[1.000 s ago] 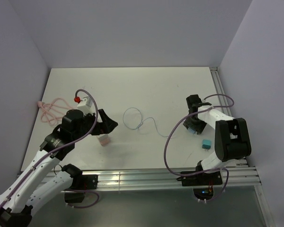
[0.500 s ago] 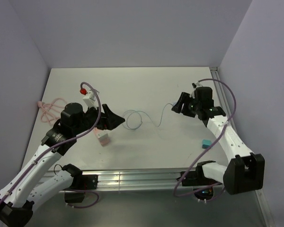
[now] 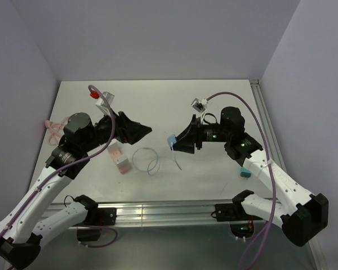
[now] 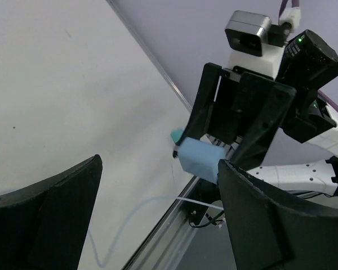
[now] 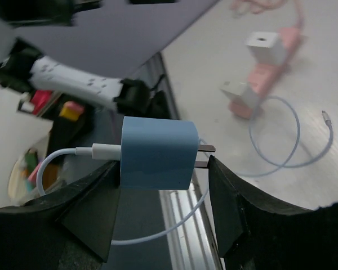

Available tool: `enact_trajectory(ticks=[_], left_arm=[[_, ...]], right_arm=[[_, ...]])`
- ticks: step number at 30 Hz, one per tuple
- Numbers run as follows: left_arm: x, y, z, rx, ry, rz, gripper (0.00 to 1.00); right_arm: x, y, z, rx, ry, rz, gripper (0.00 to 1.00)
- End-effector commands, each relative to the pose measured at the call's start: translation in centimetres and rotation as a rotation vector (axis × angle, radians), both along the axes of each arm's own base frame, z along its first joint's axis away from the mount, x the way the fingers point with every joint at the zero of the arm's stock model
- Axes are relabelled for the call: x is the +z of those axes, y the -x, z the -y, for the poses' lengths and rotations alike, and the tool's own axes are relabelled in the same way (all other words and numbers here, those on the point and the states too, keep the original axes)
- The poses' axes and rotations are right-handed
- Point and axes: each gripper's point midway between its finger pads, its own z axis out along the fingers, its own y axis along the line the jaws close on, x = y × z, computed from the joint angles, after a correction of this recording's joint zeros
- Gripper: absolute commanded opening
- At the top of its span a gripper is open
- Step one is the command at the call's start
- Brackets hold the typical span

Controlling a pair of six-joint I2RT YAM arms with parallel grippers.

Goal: Insert the plug

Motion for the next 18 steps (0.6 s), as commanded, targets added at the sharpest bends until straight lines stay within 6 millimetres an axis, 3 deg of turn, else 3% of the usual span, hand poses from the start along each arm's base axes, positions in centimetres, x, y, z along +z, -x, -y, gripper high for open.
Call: enact_trajectory(ticks=[1,4,6,11,18], left_arm=[[3.3,1.0,0.8,-0.082,0.055,0.113,0.88],[4.2,2.5,1.4,-0.178,0.073,0.196,0.85],[5.8,3.7,1.4,-0.228,0.11,0.298,0.84],[6.3,8.6,1.2,-0.442,0.127,0.514,0.81],[5.7,12.1,1.1,-0.647,0.071,0.753,0.88]], right_arm=[[6.7,5.1,-0.8,0.264,-0.161,0.217,0.0],[7.9,7.7,-0.8,0.39,-0.2,0.24,0.0],[8.7,9.2,-0.7,0.462,-0.22,0.23,0.0],[9.4,9.0,-1.4,0.482,-0.201,0.084,0.0],[10.7,8.8,-3.0,0.516,-0.229,-0.151,0.0]])
